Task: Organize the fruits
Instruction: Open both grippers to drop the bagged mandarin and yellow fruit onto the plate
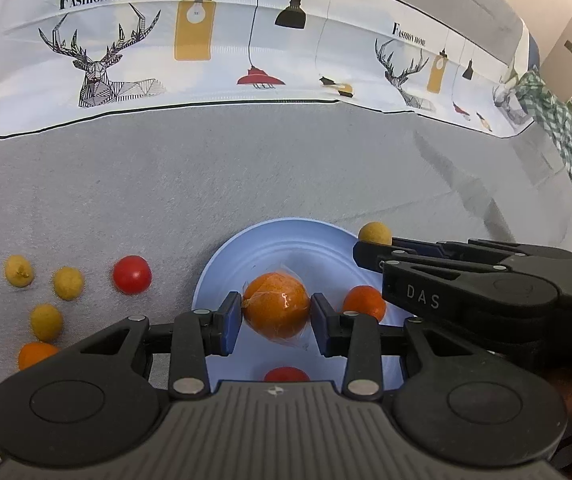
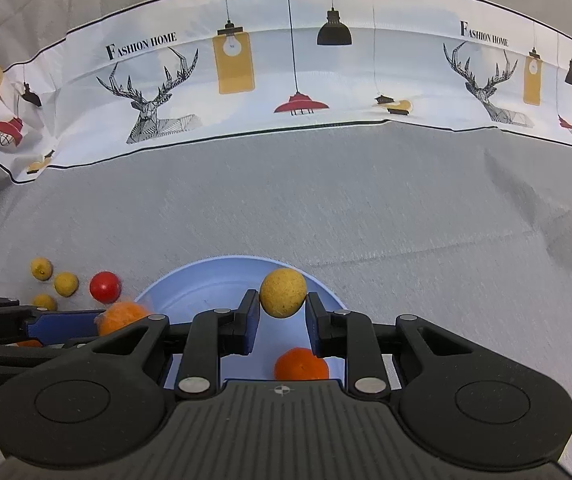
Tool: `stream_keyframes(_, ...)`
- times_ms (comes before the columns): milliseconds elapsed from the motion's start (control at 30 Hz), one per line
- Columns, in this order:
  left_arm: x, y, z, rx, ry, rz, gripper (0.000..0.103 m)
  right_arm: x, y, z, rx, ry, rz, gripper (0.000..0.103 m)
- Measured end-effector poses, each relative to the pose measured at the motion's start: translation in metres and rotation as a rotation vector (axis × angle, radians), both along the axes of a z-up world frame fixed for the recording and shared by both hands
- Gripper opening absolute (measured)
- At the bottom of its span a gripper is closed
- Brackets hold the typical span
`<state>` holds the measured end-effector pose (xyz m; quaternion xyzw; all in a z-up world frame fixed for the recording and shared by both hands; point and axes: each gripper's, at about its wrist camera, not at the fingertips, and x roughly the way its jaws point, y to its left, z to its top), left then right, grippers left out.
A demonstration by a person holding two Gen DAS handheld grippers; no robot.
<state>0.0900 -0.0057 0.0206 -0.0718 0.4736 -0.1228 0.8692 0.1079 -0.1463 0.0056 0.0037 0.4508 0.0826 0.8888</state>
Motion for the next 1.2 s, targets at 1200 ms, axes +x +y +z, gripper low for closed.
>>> stream_keyframes(1200,0.0,0.0047,0.0025,-0.011,0.003,0.007,0.043,0.0037,0.0018,-0.0033,-0.02,0.015,-0.019,0.044)
